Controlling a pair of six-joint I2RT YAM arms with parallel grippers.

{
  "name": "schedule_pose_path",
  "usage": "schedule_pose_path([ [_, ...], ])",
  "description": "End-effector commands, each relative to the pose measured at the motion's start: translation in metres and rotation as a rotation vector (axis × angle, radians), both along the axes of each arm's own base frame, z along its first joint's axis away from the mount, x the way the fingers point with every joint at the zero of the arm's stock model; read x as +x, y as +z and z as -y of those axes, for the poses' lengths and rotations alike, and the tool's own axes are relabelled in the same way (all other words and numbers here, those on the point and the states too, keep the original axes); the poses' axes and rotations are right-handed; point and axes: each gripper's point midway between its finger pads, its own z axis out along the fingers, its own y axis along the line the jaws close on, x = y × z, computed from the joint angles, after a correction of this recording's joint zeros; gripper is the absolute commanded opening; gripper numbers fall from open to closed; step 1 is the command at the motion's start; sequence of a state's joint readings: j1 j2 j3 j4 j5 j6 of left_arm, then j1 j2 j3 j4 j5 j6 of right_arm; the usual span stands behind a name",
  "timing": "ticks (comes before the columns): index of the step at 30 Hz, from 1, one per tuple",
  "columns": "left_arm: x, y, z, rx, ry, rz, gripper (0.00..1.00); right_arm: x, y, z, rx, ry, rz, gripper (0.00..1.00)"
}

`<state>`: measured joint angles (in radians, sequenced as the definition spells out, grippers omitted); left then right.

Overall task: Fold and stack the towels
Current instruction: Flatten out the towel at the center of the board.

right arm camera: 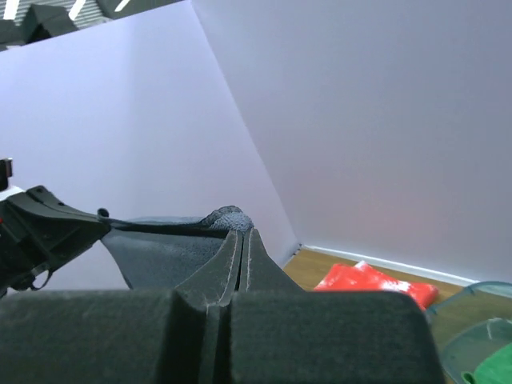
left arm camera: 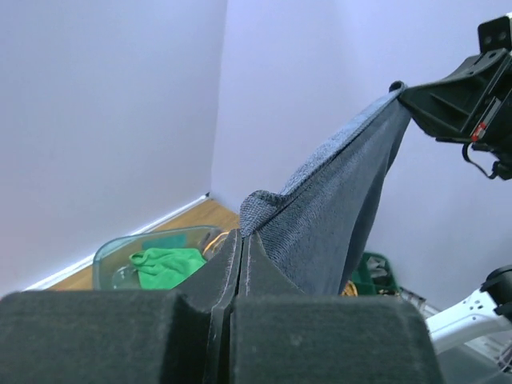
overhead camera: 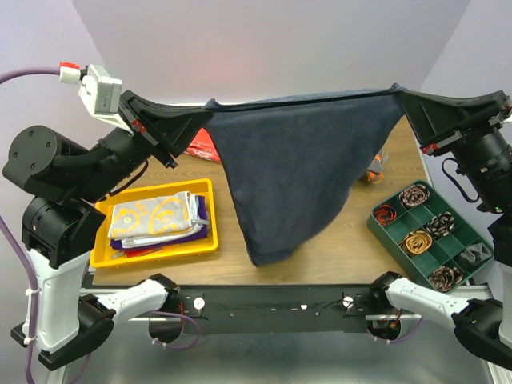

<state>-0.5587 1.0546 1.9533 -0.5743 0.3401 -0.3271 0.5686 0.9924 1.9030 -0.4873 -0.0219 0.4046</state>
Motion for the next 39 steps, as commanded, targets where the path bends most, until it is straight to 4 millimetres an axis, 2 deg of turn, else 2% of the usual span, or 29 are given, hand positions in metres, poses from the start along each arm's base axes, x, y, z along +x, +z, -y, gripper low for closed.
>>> schedule_pose_path([
  [1,0.009,0.012,-0.011,-0.093,0.071,-0.058,0.0,0.011,0.01,-0.006,0.048,0.008,0.001,0.01],
  [3,0.03,0.006,-0.018,-0.108,0.165,-0.109,0.0,0.023,0.005,-0.013,0.042,0.002,-0.014,0.01],
  [4,0.043,0.0,-0.016,-0.101,0.196,-0.135,0.0,0.043,-0.007,-0.017,0.032,-0.035,-0.052,0.01],
  [5,0.056,-0.006,-0.019,-0.099,0.252,-0.162,0.0,0.054,-0.012,-0.018,0.018,-0.064,-0.06,0.01],
  [6,0.065,-0.011,-0.017,-0.088,0.272,-0.179,0.0,0.067,-0.017,-0.02,0.007,-0.094,-0.069,0.01],
  [7,0.084,-0.021,-0.011,-0.062,0.296,-0.206,0.0,0.091,-0.03,-0.02,-0.006,-0.163,-0.112,0.01],
  [10,0.114,-0.035,0.003,-0.019,0.321,-0.239,0.0,0.122,-0.041,-0.018,-0.049,-0.272,-0.131,0.01],
  [11,0.12,-0.035,0.005,-0.014,0.326,-0.236,0.0,0.138,-0.05,-0.023,-0.085,-0.298,-0.139,0.01],
  [15,0.145,-0.043,0.01,0.031,0.355,-0.246,0.0,0.162,-0.06,-0.029,-0.125,-0.347,-0.144,0.01],
  [17,0.16,-0.057,0.014,0.064,0.367,-0.265,0.0,0.172,-0.072,-0.032,-0.156,-0.364,-0.154,0.01],
  [18,0.166,-0.063,0.014,0.074,0.374,-0.273,0.0,0.183,-0.089,-0.037,-0.18,-0.373,-0.173,0.01],
  [19,0.181,-0.083,0.012,0.096,0.394,-0.307,0.0,0.19,-0.097,-0.036,-0.187,-0.398,-0.183,0.01],
  [21,0.195,-0.091,0.012,0.08,0.382,-0.32,0.0,0.209,-0.119,-0.038,-0.235,-0.444,-0.195,0.01],
  [22,0.211,-0.101,0.005,0.081,0.403,-0.343,0.0,0.219,-0.125,-0.031,-0.246,-0.484,-0.208,0.01],
  [24,0.227,-0.113,0.005,0.09,0.396,-0.358,0.0,0.235,-0.134,-0.026,-0.264,-0.519,-0.216,0.01],
  [25,0.241,-0.126,0.006,0.106,0.4,-0.38,0.0,0.249,-0.145,-0.022,-0.281,-0.541,-0.234,0.01],
  [26,0.251,-0.129,0.001,0.106,0.411,-0.381,0.0,0.255,-0.149,-0.021,-0.287,-0.541,-0.239,0.01],
  [28,0.268,-0.149,0.006,0.133,0.389,-0.419,0.0,0.27,-0.165,-0.022,-0.309,-0.548,-0.268,0.01],
  [31,0.279,-0.17,0.009,0.155,0.374,-0.46,0.0,0.281,-0.191,-0.025,-0.345,-0.542,-0.318,0.01],
  [32,0.282,-0.187,0.011,0.166,0.366,-0.485,0.0,0.283,-0.21,-0.028,-0.366,-0.535,-0.351,0.01],
  [34,0.278,-0.202,0.013,0.152,0.355,-0.522,0.0,0.283,-0.234,-0.028,-0.384,-0.53,-0.392,0.01],
  [35,0.278,-0.23,0.014,0.156,0.35,-0.571,0.0,0.282,-0.249,-0.029,-0.384,-0.521,-0.423,0.01],
  [36,0.274,-0.243,0.016,0.149,0.339,-0.596,0.0,0.277,-0.276,-0.028,-0.408,-0.512,-0.467,0.01],
  [37,0.265,-0.247,0.017,0.132,0.32,-0.603,0.0,0.273,-0.294,-0.027,-0.413,-0.506,-0.503,0.01],
  [38,0.259,-0.286,0.019,0.123,0.314,-0.68,0.0,0.268,-0.309,-0.029,-0.385,-0.492,-0.547,0.01],
  [39,0.254,-0.301,0.02,0.117,0.311,-0.705,0.0,0.255,-0.341,-0.026,-0.401,-0.473,-0.604,0.01],
])
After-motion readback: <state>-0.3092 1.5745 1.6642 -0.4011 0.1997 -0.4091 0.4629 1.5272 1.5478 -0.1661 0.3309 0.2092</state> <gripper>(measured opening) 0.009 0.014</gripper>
